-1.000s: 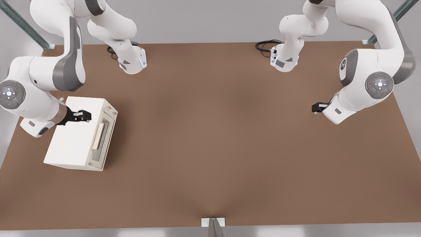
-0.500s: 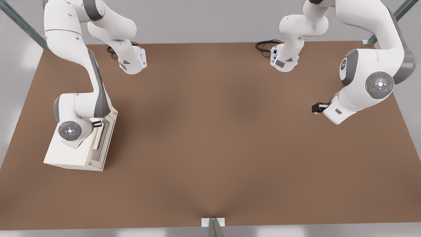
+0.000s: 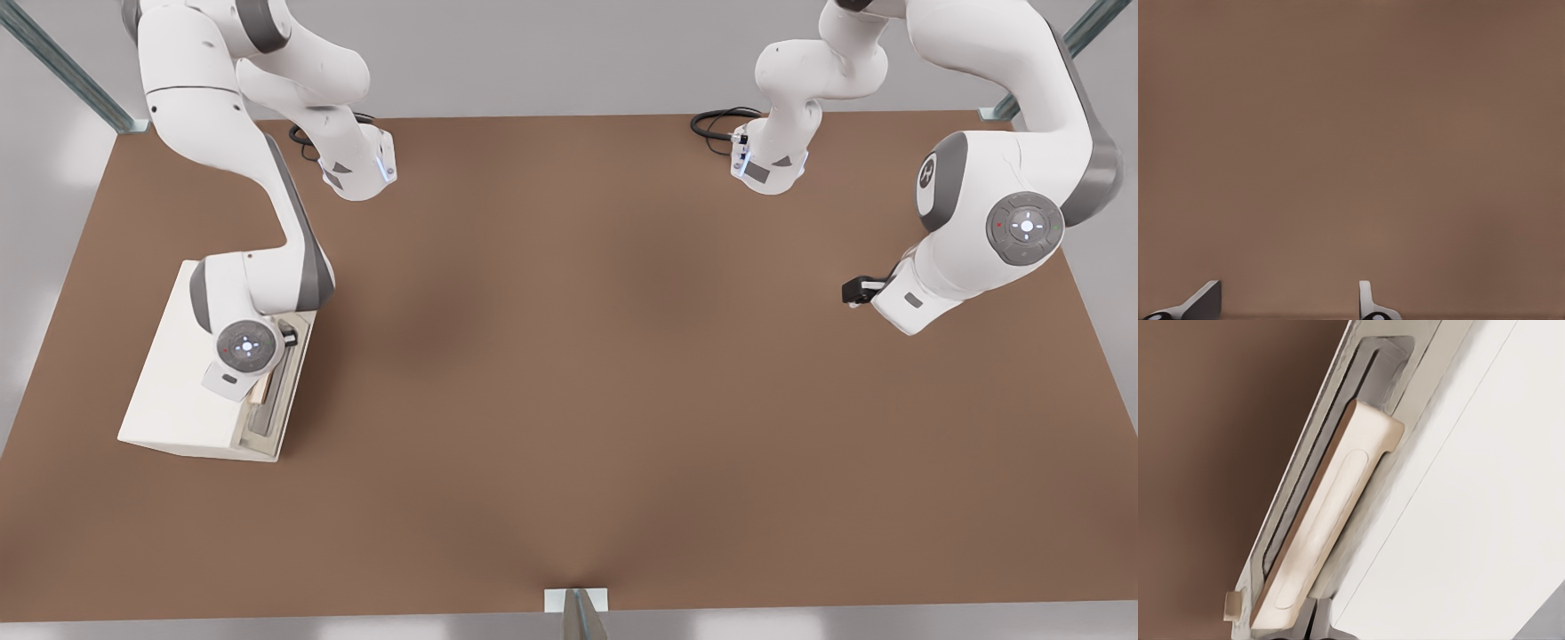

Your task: Keep left arm still and open the oven door with right arm

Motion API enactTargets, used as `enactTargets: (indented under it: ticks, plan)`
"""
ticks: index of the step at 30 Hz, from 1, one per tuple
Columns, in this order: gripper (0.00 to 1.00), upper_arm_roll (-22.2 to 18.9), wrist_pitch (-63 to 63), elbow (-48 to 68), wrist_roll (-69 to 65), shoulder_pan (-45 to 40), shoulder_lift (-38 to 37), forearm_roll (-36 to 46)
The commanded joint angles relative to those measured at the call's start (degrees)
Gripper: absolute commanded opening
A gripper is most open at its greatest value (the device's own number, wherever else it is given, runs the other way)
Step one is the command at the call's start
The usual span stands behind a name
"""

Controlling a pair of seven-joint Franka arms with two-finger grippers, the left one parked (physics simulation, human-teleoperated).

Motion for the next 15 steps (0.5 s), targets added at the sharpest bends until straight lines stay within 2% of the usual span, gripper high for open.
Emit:
enactTargets:
  ticks: [1,15]
  plan:
    - [0.21,0.0,1.12,-0.26,6.22,0.02,0.01,-0.76]
    - [0.21,0.0,1.21,-0.53,7.54,0.81,1.15,-0.93]
